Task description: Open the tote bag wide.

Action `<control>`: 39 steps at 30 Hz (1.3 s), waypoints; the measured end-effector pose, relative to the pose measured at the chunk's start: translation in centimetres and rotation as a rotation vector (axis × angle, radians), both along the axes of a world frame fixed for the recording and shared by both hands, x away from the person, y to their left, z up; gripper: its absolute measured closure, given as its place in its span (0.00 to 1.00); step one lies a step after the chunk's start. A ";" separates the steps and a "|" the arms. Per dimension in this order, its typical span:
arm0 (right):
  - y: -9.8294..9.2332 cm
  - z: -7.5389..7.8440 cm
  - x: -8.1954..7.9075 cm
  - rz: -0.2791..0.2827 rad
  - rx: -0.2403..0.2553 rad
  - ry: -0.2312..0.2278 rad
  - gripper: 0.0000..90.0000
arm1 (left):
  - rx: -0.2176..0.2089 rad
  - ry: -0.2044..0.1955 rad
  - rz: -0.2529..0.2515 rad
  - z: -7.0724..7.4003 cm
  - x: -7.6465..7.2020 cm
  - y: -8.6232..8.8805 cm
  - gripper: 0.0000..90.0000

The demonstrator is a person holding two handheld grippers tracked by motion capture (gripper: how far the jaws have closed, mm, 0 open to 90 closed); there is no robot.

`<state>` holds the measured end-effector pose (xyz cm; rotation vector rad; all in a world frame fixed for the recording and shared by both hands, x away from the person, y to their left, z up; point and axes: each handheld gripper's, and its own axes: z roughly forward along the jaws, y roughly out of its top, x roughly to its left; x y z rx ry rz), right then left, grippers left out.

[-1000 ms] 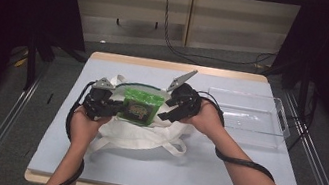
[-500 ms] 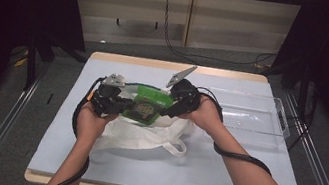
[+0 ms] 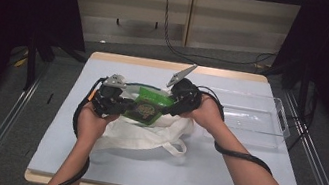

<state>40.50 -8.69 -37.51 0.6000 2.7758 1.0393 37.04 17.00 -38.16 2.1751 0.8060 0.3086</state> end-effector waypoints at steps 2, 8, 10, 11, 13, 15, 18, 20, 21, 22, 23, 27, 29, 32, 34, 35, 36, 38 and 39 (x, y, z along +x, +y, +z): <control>-0.3 0.1 0.0 -0.011 -0.002 -0.011 0.51 | -0.014 0.000 -0.008 0.0 0.0 0.0 0.88; -0.5 0.3 0.2 -0.011 0.012 -0.026 0.49 | 0.000 -0.007 -0.021 0.3 0.0 -0.5 0.88; -0.3 0.2 0.2 -0.005 0.002 -0.021 0.49 | -0.003 -0.007 -0.020 0.3 0.0 -0.6 0.88; -0.2 0.1 0.2 -0.003 -0.003 -0.020 0.49 | 0.004 -0.005 -0.029 0.4 0.0 -0.7 0.88; 0.1 -0.1 0.2 0.001 -0.013 -0.013 0.50 | -0.004 -0.017 -0.023 0.3 0.0 -0.8 0.88; 0.2 -0.2 0.2 0.013 -0.016 -0.008 0.53 | -0.006 -0.014 -0.028 0.3 0.0 -0.9 0.88; 0.3 -0.4 0.2 0.036 -0.028 -0.004 0.61 | 0.014 -0.008 -0.031 0.4 0.1 -0.8 0.87; 0.3 -0.4 0.2 0.052 -0.027 0.005 0.67 | 0.018 -0.009 -0.034 0.4 0.1 -0.8 0.86; 0.4 -0.4 0.1 0.052 -0.028 0.009 0.70 | 0.010 -0.010 -0.029 0.4 0.1 -0.9 0.86; 0.3 -0.4 0.1 0.058 -0.030 0.013 0.74 | -0.007 -0.017 -0.032 0.2 0.1 -1.0 0.85; 0.3 -0.4 0.0 0.063 -0.038 0.014 0.79 | 0.005 -0.015 -0.036 0.3 0.1 -1.0 0.84; 0.1 -0.3 -0.2 0.059 -0.048 0.011 0.82 | -0.015 -0.018 -0.032 0.5 0.0 -1.1 0.81; -0.1 -0.3 -0.3 0.045 -0.049 0.007 0.83 | 0.000 -0.011 -0.012 0.7 -0.1 -0.7 0.74; -0.5 -0.1 -0.2 0.034 -0.050 0.006 0.84 | -0.012 -0.008 0.011 0.5 -0.2 0.0 0.65; -0.9 0.0 -0.1 0.019 -0.036 0.013 0.84 | -0.009 0.000 0.028 0.2 -0.4 0.2 0.55; -1.1 0.0 -0.1 0.018 -0.034 0.011 0.85 | -0.002 0.002 0.039 0.1 -0.6 0.3 0.51; -1.2 0.0 -0.1 0.009 -0.029 0.017 0.85 | 0.003 0.006 0.038 0.0 -0.7 0.4 0.50; -1.3 0.1 -0.1 0.009 -0.028 0.006 0.86 | 0.019 0.014 0.047 -0.3 -0.9 0.4 0.45; -1.4 0.2 -0.1 0.005 -0.028 0.006 0.86 | 0.026 0.017 0.047 -0.5 -0.9 0.5 0.41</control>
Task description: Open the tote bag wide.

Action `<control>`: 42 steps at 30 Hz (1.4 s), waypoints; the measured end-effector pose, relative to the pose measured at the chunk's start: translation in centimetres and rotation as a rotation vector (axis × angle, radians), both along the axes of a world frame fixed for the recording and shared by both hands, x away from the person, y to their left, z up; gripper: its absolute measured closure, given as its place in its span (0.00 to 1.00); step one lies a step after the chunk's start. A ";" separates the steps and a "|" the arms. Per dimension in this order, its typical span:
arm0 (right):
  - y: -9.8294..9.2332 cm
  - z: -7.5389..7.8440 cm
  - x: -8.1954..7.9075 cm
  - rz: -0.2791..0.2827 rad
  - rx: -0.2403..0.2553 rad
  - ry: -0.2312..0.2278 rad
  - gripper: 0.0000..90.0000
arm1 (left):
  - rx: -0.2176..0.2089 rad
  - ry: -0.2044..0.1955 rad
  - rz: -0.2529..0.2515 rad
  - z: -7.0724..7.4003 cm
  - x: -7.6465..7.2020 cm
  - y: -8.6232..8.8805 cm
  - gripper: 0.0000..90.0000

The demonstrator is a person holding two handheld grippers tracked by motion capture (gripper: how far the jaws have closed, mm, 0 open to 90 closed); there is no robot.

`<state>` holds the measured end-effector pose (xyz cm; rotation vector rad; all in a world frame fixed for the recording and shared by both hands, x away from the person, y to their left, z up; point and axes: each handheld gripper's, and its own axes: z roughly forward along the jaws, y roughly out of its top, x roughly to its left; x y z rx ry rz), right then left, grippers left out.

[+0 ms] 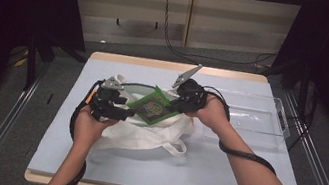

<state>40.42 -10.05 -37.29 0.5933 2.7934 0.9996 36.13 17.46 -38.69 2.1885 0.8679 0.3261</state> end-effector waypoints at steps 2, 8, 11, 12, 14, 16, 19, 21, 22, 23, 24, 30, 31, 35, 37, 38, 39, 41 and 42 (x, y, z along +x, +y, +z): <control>-0.1 0.3 -0.1 -0.006 0.000 0.002 0.86 | -0.002 0.009 0.017 -0.5 -0.1 0.0 0.35; -0.6 1.0 -0.1 -0.008 -0.012 -0.005 0.88 | 0.018 0.055 0.028 -1.5 0.1 0.0 0.21; -0.7 1.3 -0.1 0.002 -0.011 -0.008 0.88 | 0.032 0.071 0.032 -1.9 0.2 0.0 0.16; -0.7 1.4 -0.2 0.000 -0.012 -0.008 0.88 | 0.010 0.084 0.049 -2.1 0.2 0.0 0.15; -0.6 1.7 -0.2 0.004 -0.019 -0.008 0.88 | 0.005 0.091 0.067 -2.2 0.2 0.1 0.12; -0.6 2.1 -0.2 0.008 -0.028 -0.009 0.88 | 0.005 0.098 0.076 -2.2 0.3 0.4 0.10; -0.6 2.6 -0.4 0.015 -0.025 -0.009 0.88 | -0.024 0.104 0.091 -2.3 0.1 0.6 0.07; -0.6 2.9 -0.5 0.018 -0.030 -0.006 0.88 | -0.002 0.101 0.088 -2.3 0.0 0.7 0.07; -0.5 3.1 -0.5 0.015 -0.032 -0.010 0.88 | 0.002 0.105 0.076 -2.4 0.0 0.7 0.07; -0.6 3.2 -0.5 0.016 -0.036 -0.008 0.88 | 0.012 0.103 0.083 -2.4 0.0 0.6 0.07; -0.5 3.4 -0.6 0.018 -0.029 -0.007 0.88 | -0.002 0.105 0.098 -2.5 -0.1 0.5 0.06; -0.6 4.0 -1.0 0.025 -0.033 -0.013 0.90 | 0.007 0.105 0.068 -2.4 -0.2 0.5 0.07; -0.6 4.1 -1.0 0.026 -0.037 -0.014 0.90 | 0.007 0.103 0.072 -2.4 -0.2 0.4 0.07; -0.8 4.3 -0.9 0.023 -0.053 -0.022 0.92 | 0.004 0.102 0.072 -2.4 -0.2 0.3 0.07; -1.0 4.3 -0.9 0.025 -0.056 -0.020 0.93 | -0.002 0.104 0.070 -2.4 -0.2 0.4 0.07; -1.0 4.3 -0.8 0.022 -0.058 -0.020 0.94 | -0.007 0.106 0.073 -2.4 -0.1 0.5 0.07; -1.1 4.3 -0.8 0.022 -0.058 -0.012 0.94 | -0.008 0.111 0.070 -2.4 -0.1 0.5 0.07; -1.1 4.4 -0.7 0.022 -0.061 -0.014 0.95 | 0.003 0.101 0.072 -2.4 -0.1 0.6 0.08; -1.1 4.4 -0.7 0.026 -0.064 -0.018 0.95 | -0.006 0.101 0.077 -2.4 -0.1 0.5 0.08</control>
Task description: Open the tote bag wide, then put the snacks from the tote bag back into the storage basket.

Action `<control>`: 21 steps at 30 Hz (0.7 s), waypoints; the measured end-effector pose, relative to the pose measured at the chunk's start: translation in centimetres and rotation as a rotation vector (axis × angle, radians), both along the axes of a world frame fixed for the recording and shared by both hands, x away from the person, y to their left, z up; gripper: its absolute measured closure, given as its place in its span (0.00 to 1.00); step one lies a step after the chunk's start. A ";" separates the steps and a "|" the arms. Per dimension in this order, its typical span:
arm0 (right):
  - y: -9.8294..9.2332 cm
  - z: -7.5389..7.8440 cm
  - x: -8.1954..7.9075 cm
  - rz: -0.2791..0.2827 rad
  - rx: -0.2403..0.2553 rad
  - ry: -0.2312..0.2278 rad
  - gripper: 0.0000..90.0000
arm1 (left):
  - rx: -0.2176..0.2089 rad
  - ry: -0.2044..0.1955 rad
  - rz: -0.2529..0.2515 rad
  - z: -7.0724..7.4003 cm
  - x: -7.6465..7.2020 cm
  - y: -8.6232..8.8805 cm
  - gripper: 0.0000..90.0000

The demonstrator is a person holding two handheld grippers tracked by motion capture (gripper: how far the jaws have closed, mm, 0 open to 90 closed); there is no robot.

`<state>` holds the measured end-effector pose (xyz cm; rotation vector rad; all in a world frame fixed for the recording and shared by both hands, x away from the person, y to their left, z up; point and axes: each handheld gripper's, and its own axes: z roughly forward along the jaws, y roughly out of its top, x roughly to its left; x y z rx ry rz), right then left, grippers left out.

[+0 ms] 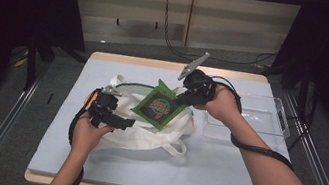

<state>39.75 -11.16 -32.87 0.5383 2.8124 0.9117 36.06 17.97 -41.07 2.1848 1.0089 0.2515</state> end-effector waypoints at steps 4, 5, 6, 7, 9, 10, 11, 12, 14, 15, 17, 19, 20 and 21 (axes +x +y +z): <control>0.0 0.2 0.0 -0.011 -0.003 0.001 0.96 | 0.005 -0.001 -0.017 0.2 0.0 0.1 0.08; 0.0 0.2 0.0 -0.014 -0.004 0.000 0.96 | 0.005 -0.004 -0.014 0.2 -0.1 0.0 0.08; 0.0 0.2 0.0 -0.008 -0.004 -0.005 0.96 | 0.006 -0.003 -0.014 0.2 -0.1 0.1 0.08; 0.0 0.3 -0.1 -0.015 -0.006 -0.006 0.96 | 0.005 -0.003 -0.016 0.2 -0.1 0.1 0.08; -0.2 0.5 0.0 -0.016 0.005 -0.007 0.96 | 0.005 0.006 -0.024 0.2 0.0 0.1 0.08; -0.2 0.6 -0.1 -0.018 0.002 -0.010 0.96 | -0.009 0.000 -0.013 0.1 -0.1 0.1 0.08; -0.2 0.6 -0.1 -0.021 0.003 -0.013 0.96 | -0.011 0.000 -0.012 0.1 -0.1 0.1 0.08; -0.2 0.6 -0.1 -0.017 0.004 -0.017 0.96 | -0.013 0.001 -0.013 0.1 -0.1 0.1 0.08; -0.2 0.7 -0.1 -0.026 -0.003 -0.019 0.96 | -0.009 0.003 -0.010 0.0 -0.1 0.1 0.08; -0.3 0.8 -0.2 -0.024 -0.001 -0.021 0.96 | -0.010 0.005 -0.012 0.0 -0.1 0.1 0.08; -0.4 0.9 -0.2 -0.026 -0.001 -0.025 0.96 | -0.005 0.001 -0.006 0.0 -0.1 0.1 0.08; -0.5 1.1 -0.3 -0.029 -0.001 -0.031 0.96 | -0.012 -0.001 -0.010 0.1 -0.2 0.1 0.08; -0.6 1.2 -0.3 -0.022 0.001 -0.033 0.96 | 0.000 -0.003 -0.017 0.2 -0.2 0.1 0.08; -0.7 1.4 -0.4 -0.031 -0.002 -0.034 0.96 | -0.002 -0.001 -0.019 0.2 -0.2 0.2 0.08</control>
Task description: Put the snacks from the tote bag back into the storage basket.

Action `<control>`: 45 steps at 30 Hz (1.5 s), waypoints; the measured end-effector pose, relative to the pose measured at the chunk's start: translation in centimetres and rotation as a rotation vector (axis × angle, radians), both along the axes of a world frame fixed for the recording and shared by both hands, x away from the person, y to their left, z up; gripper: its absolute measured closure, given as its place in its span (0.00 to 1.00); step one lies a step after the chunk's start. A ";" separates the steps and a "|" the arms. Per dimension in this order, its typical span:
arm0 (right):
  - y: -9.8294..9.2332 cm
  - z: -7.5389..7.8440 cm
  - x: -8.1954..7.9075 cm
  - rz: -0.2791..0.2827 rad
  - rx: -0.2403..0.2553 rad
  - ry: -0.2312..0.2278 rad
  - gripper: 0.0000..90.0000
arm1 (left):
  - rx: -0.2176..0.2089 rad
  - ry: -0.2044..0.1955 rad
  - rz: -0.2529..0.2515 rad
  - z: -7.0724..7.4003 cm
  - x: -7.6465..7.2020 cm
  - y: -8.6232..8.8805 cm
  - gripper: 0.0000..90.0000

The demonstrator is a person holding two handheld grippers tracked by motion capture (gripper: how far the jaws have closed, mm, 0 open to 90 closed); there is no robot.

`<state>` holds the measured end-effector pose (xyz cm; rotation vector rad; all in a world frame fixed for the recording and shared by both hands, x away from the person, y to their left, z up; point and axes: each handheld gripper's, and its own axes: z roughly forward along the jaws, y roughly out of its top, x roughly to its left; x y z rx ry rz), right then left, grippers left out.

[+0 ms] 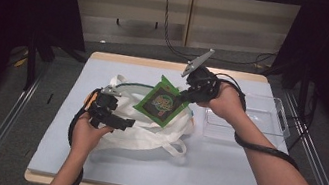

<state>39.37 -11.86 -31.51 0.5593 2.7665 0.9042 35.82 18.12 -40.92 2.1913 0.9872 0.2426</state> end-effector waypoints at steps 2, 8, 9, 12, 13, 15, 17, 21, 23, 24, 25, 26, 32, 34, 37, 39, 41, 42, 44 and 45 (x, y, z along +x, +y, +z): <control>-0.2 0.2 0.0 0.003 -0.004 -0.005 0.96 | 0.003 0.001 0.004 0.0 0.0 0.0 0.08; -0.7 0.9 0.1 0.001 -0.013 -0.019 0.96 | -0.009 0.005 0.014 -0.2 -0.1 0.1 0.08; -0.8 1.0 0.1 -0.002 -0.015 -0.014 0.96 | -0.015 0.012 0.005 -0.2 0.0 0.1 0.08; -1.1 1.3 0.0 -0.008 -0.014 -0.009 0.96 | -0.002 0.011 -0.009 -0.1 0.0 0.0 0.08; -1.2 1.4 0.1 -0.002 -0.014 -0.012 0.96 | -0.002 0.012 -0.009 -0.1 0.0 0.0 0.08; -1.3 1.5 0.0 -0.002 -0.019 -0.009 0.96 | -0.017 0.013 -0.001 -0.2 0.1 -0.1 0.08; -1.5 1.7 -0.1 0.001 -0.019 -0.013 0.96 | -0.004 0.013 -0.013 -0.1 0.2 -0.1 0.08; -2.1 2.1 -0.2 -0.003 -0.007 0.003 0.95 | -0.008 0.008 -0.019 -0.1 0.2 -0.5 0.08; -2.3 2.3 -0.2 0.000 -0.006 0.003 0.95 | -0.005 0.010 -0.013 -0.2 0.2 -0.6 0.08; -2.4 2.4 -0.3 -0.007 -0.009 0.008 0.95 | 0.001 0.010 -0.023 -0.2 0.3 -0.6 0.08; -2.6 2.5 -0.3 -0.005 -0.009 0.005 0.95 | -0.005 0.011 -0.011 -0.2 0.2 -0.6 0.08; -2.7 2.5 -0.3 -0.007 -0.008 0.006 0.95 | -0.003 0.018 -0.017 -0.2 0.3 -0.6 0.08; -3.6 2.9 -0.3 -0.016 0.001 0.016 0.95 | 0.006 0.009 -0.024 -0.2 0.3 -0.8 0.08; -3.7 3.0 -0.3 -0.012 0.000 0.020 0.95 | 0.009 0.010 -0.028 -0.2 0.3 -0.8 0.08; -3.9 3.1 -0.3 -0.015 -0.007 0.025 0.95 | 0.004 0.012 -0.024 -0.2 0.3 -0.8 0.08; -4.1 3.2 -0.3 -0.016 -0.005 0.018 0.95 | 0.000 0.013 -0.025 -0.3 0.3 -0.8 0.08; -4.2 3.4 -0.3 -0.018 -0.003 0.020 0.95 | 0.006 0.012 -0.027 -0.3 0.3 -0.8 0.08; -4.4 3.5 -0.3 -0.016 -0.003 0.024 0.95 | 0.007 0.013 -0.018 -0.3 0.3 -0.9 0.08; -4.6 3.6 -0.3 -0.017 -0.006 0.017 0.95 | 0.002 0.016 -0.020 -0.4 0.3 -1.0 0.08; -4.8 3.7 -0.3 -0.023 -0.001 0.022 0.95 | 0.002 0.016 -0.022 -0.5 0.3 -1.0 0.08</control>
